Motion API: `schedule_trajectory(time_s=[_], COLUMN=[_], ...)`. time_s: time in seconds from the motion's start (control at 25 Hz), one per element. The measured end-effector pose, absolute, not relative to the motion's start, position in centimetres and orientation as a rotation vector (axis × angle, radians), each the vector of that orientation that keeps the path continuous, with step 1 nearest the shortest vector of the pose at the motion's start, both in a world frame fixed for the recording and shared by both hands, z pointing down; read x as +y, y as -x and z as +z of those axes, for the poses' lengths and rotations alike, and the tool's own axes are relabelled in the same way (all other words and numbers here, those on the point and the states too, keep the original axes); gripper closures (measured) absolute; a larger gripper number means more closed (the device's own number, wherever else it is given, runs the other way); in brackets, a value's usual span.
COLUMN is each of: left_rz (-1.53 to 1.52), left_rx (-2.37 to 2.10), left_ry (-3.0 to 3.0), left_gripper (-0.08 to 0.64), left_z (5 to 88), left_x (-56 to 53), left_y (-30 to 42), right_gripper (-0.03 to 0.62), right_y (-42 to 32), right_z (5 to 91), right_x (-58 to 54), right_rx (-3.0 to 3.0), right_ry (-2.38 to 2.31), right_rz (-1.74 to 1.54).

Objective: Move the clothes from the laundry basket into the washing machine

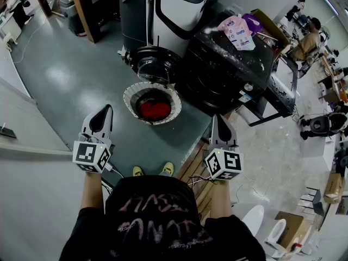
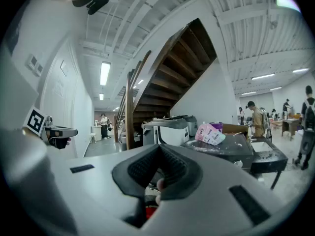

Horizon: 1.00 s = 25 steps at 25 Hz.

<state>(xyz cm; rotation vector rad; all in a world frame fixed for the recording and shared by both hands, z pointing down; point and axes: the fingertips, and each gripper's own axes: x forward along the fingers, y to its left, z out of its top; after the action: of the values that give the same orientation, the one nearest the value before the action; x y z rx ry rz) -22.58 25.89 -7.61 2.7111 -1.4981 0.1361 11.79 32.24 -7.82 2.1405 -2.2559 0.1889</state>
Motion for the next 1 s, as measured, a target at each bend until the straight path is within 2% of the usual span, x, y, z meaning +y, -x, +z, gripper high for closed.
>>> schedule_trajectory(time_s=[0.68, 0.8, 0.88, 1.0], left_rz=[0.126, 0.141, 0.143, 0.144], left_rx=[-1.501, -1.485, -1.478, -1.461], left_ry=[-2.707, -2.708, -2.707, -2.711], left_gripper=[0.551, 0.496, 0.429, 0.391], left_z=[-7.9, -7.6, -7.5, -7.4], left_x=[26.7, 26.9, 27.0, 27.2], left_y=[23.1, 22.8, 22.6, 22.3], right_gripper=[0.588, 0.585, 0.543, 0.454], right_y=[-9.9, -10.2, -10.3, -10.2], right_z=[-8.0, -7.9, -7.9, -7.6], right_x=[32.8, 33.0, 33.2, 33.2], right_rx=[-2.309, -2.297, -2.302, -2.32], right_ry=[-2.118, -2.151, -2.156, -2.129], right_rz=[0.212, 0.209, 0.218, 0.241])
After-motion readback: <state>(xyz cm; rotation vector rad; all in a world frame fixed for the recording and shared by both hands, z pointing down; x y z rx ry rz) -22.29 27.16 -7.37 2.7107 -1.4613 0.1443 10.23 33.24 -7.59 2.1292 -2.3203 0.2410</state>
